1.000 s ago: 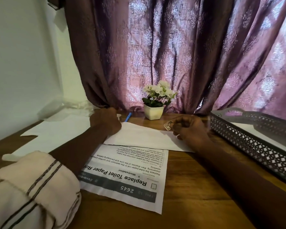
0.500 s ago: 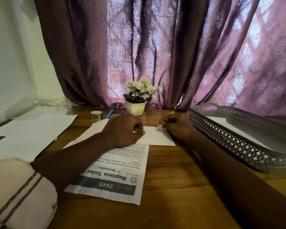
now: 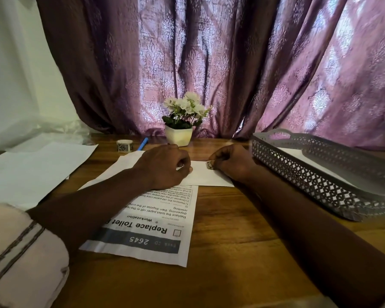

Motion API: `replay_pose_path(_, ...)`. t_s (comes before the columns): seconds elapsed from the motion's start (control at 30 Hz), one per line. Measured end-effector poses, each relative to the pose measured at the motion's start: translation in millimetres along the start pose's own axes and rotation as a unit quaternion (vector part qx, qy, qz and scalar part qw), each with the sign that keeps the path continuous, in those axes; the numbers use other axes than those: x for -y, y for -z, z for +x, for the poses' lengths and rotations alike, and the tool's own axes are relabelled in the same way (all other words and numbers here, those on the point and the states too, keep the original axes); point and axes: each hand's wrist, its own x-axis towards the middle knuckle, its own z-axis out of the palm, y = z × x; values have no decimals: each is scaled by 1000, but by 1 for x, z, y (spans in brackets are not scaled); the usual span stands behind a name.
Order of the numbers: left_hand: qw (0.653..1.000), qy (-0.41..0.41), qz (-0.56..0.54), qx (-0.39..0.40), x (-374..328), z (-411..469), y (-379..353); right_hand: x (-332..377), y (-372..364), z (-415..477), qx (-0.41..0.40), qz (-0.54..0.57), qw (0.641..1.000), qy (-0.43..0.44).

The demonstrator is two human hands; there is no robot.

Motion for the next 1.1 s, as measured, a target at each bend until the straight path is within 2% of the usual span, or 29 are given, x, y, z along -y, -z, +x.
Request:
replay_pose_path(0.23,1000,7,4,8,1,1,-1,1,-3,-1,-19,-34,999,8)
replay_pose_path(0.57,1000,2,6,5,0,0,0,4,-4,-3,-6,-57,998,23)
replay_pose_path(0.73,1000,-1,10,-4,-2,-1,1,5,-3,-2,-36,-74,996,18)
replay_pose_path(0.83,1000,2,10,-4,-2,-1,2,7,-1,0,-6,-119,993,25)
replay_pose_path(1.1,1000,8,0,-4,1,0,-2,10,-4,11,-21,-112,993,-18)
